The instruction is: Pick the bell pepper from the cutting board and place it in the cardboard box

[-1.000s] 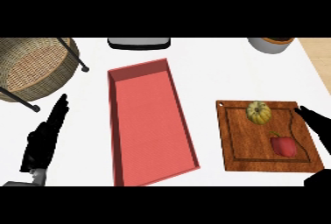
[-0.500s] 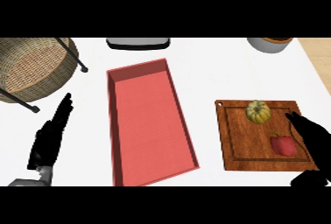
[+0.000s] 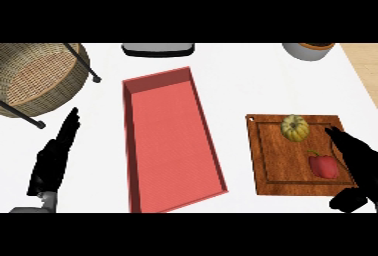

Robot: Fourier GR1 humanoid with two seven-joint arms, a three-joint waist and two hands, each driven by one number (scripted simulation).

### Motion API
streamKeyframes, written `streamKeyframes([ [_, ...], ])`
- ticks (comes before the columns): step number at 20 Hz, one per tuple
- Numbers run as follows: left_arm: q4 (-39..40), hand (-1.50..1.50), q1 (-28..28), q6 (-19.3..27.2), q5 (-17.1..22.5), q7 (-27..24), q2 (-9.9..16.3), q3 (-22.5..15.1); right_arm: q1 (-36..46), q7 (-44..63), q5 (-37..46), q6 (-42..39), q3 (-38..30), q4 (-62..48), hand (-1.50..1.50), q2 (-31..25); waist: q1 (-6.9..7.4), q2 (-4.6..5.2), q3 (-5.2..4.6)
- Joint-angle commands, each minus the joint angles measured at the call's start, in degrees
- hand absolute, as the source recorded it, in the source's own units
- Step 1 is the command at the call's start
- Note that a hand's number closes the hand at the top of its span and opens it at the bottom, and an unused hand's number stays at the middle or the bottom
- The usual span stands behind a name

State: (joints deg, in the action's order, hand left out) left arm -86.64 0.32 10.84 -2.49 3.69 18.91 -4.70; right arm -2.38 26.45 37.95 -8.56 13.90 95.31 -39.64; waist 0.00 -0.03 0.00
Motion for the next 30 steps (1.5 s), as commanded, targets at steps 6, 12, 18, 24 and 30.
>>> streamKeyframes([
  [6, -3.25, 0.0, 2.11, -3.41, -2.56, 0.07, -2.01, 2.66, -1.4, -3.7, 5.83, -2.9, -4.48, 0.1, -1.5, 6.3, -0.02, -0.02, -0.01],
  [12, 1.26, 0.0, -0.98, -3.83, -4.25, 0.05, -4.67, 4.1, -1.97, -6.76, 11.19, -0.48, -4.66, -4.2, -1.5, 11.26, -0.06, 0.02, -0.01],
  [18, 1.98, 0.0, -2.25, -6.73, -3.77, -0.76, -3.87, 7.13, -1.53, -10.42, 12.05, -1.5, -9.41, -6.47, -1.5, 11.23, -0.1, 0.02, -0.01],
  [24, -2.12, 0.0, -0.62, -6.12, -6.78, 2.06, -6.67, 5.53, 4.45, -9.76, 16.91, -4.26, -8.65, -12.85, -1.5, 15.2, 0.12, 0.03, 0.0],
  [30, -2.35, 0.0, 2.42, -6.06, -8.66, 0.2, -8.6, 4.55, 0.76, -18.11, 16.9, 1.74, -10.6, -17.15, 1.5, 16.65, 0.07, 0.01, 0.01],
])
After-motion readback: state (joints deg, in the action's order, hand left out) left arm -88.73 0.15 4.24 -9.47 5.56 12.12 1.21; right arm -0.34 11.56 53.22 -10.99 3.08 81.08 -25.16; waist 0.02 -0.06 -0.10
